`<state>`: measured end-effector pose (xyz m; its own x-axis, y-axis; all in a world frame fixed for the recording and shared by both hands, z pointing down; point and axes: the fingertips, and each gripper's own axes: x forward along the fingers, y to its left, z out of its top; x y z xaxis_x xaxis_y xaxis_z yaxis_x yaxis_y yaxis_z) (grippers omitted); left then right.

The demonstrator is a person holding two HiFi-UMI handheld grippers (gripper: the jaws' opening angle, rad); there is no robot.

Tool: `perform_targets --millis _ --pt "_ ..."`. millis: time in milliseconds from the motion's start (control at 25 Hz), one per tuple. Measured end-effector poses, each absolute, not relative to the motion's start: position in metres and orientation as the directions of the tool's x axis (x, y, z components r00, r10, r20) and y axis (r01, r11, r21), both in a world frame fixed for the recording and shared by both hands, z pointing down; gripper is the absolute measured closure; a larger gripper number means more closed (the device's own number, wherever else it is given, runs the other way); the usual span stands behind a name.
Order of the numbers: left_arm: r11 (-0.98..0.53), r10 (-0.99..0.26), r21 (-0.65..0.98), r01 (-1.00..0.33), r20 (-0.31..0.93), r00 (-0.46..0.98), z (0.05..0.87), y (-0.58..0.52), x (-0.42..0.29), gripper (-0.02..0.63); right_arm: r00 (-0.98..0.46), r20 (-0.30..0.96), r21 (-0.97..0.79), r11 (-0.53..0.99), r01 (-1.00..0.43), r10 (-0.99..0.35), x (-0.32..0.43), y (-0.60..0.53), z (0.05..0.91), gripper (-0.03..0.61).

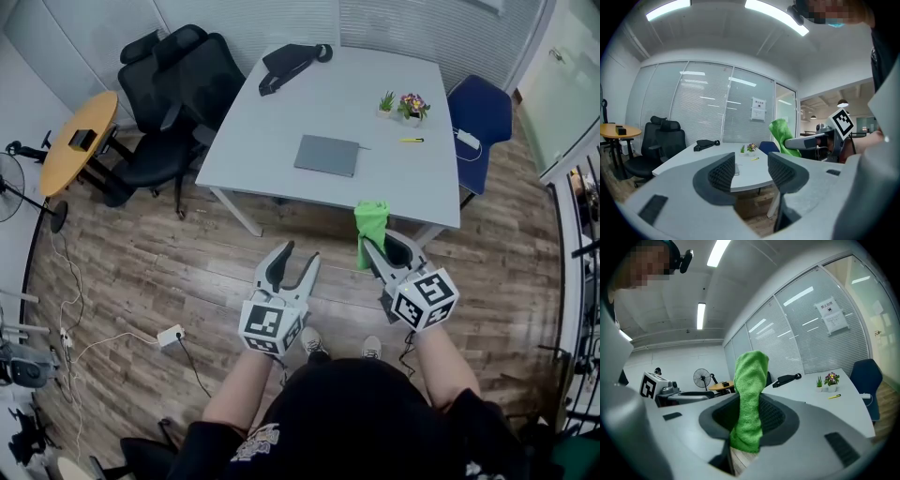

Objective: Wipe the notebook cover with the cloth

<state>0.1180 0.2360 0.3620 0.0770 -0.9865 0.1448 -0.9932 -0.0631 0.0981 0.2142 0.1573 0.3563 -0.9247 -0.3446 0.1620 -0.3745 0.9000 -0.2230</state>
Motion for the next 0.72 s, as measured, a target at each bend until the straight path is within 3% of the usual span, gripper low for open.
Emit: perform_targets --millis 120,720 --pt "-0.086 -0.984 0.086 -0.993 0.152 0.098 0.366 0.233 0.106 0.36 -0.919 0.169 -0.221 0.895 -0.387 -0.356 0.201 0.156 0.358 0.466" --pt "-0.163 -0.97 0.069 -0.984 0.171 0.173 0.378 0.236 0.047 0.356 -0.891 0.157 -0.239 0.859 -0.452 -0.426 0.144 0.158 0.367 0.466"
